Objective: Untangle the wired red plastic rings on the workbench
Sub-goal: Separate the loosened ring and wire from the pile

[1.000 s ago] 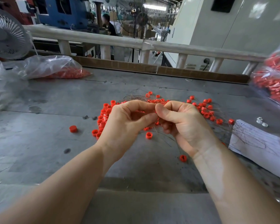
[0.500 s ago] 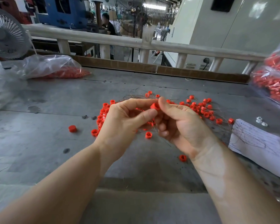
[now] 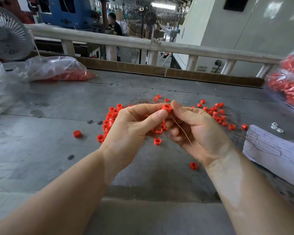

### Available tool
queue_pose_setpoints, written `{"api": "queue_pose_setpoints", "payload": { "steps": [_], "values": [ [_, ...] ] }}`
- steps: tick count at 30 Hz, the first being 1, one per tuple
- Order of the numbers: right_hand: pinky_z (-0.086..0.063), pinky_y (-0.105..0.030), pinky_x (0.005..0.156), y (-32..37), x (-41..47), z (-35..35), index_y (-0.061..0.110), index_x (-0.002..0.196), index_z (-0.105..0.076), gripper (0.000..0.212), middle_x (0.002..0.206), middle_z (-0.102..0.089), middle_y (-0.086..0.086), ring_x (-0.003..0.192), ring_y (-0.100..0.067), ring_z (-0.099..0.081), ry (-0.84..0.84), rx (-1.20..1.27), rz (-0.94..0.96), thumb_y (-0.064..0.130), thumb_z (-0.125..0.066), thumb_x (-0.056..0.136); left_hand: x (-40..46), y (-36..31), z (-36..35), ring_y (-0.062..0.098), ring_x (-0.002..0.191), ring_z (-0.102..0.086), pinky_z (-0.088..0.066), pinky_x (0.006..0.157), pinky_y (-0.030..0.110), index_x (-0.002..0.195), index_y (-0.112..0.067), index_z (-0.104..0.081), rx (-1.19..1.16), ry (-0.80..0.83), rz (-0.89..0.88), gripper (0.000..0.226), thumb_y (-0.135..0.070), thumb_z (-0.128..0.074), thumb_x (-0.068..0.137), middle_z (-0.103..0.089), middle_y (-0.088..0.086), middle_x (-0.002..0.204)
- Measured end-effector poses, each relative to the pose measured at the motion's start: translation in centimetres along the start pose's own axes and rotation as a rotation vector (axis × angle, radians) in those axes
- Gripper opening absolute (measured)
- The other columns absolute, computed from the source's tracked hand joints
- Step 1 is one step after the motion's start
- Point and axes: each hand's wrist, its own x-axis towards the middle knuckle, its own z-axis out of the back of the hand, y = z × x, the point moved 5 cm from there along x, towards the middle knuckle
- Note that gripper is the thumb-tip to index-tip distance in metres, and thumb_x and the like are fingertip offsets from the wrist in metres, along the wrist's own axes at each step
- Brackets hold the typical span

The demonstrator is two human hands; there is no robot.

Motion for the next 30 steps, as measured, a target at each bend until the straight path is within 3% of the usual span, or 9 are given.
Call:
{"api": "queue_pose_setpoints", "payload": {
  "steps": [4, 10, 15, 21, 26, 30],
  "values": [
    [-0.034, -0.014, 0.035, -0.04, 0.03, 0.01, -0.003, 0.086, -0.065, 0.035, 0.05, -0.057, -0.002, 0.038, -0.007, -0.047, -0.001, 0.008, -0.013, 0.029, -0.062, 0.072, -0.02, -0.05, -0.16, 0.0, 0.051, -0.058, -0.042, 0.048, 0.009, 0.08, -0.019, -0.077, -0.018, 0.008, -0.002, 0.018, -0.027, -0.065, 0.069, -0.066, -0.005, 0.06],
    [-0.034, -0.014, 0.035, 0.08, 0.05, 0.13, -0.002, 0.082, -0.067, 0.034, 0.05, -0.058, -0.003, 0.038, -0.007, -0.048, -0.019, 0.012, -0.004, 0.029, -0.064, 0.069, 0.08, 0.04, -0.06, 0.0, 0.051, -0.056, -0.041, 0.048, 0.009, 0.081, -0.021, -0.077, 0.01, 0.009, -0.014, 0.017, -0.028, -0.067, 0.069, -0.066, -0.006, 0.06],
    [-0.037, -0.014, 0.039, 0.51, 0.05, 0.27, 0.009, 0.061, -0.071, 0.019, 0.056, -0.064, -0.004, 0.044, -0.008, -0.052, -0.074, -0.145, 0.112, 0.027, -0.067, 0.065, 0.25, 0.26, 0.16, 0.004, 0.058, -0.057, -0.044, 0.051, 0.012, 0.087, -0.021, -0.077, -0.019, 0.015, 0.018, 0.026, -0.038, -0.07, 0.067, -0.065, -0.007, 0.063],
    [-0.043, -0.015, 0.044, 0.33, 0.1, 0.18, 0.009, 0.062, -0.072, 0.014, 0.061, -0.066, -0.006, 0.048, -0.008, -0.056, -0.041, -0.142, 0.166, 0.02, -0.065, 0.067, 0.42, 0.43, 0.34, 0.007, 0.059, -0.065, -0.046, 0.05, 0.014, 0.081, -0.019, -0.077, -0.053, -0.023, 0.011, 0.013, -0.024, -0.071, 0.071, -0.071, -0.001, 0.069],
    [-0.043, -0.015, 0.045, 0.17, 0.14, 0.07, 0.011, 0.061, -0.072, 0.013, 0.058, -0.065, -0.005, 0.049, -0.008, -0.056, -0.038, -0.157, 0.202, 0.021, -0.066, 0.064, 0.51, 0.47, 0.66, 0.014, 0.069, -0.068, -0.054, 0.066, 0.024, 0.074, -0.018, -0.076, -0.055, -0.04, -0.019, 0.013, -0.026, -0.072, 0.065, -0.072, 0.005, 0.074],
    [-0.042, -0.014, 0.043, -0.04, 0.28, 0.14, 0.01, 0.063, -0.07, 0.013, 0.058, -0.065, -0.005, 0.047, -0.007, -0.055, -0.064, -0.151, 0.182, 0.023, -0.066, 0.063, 0.5, 0.59, 0.64, 0.015, 0.07, -0.068, -0.054, 0.066, 0.023, 0.073, -0.016, -0.074, -0.054, -0.063, -0.023, 0.009, -0.021, -0.069, 0.069, -0.072, 0.006, 0.075]
  ]
}}
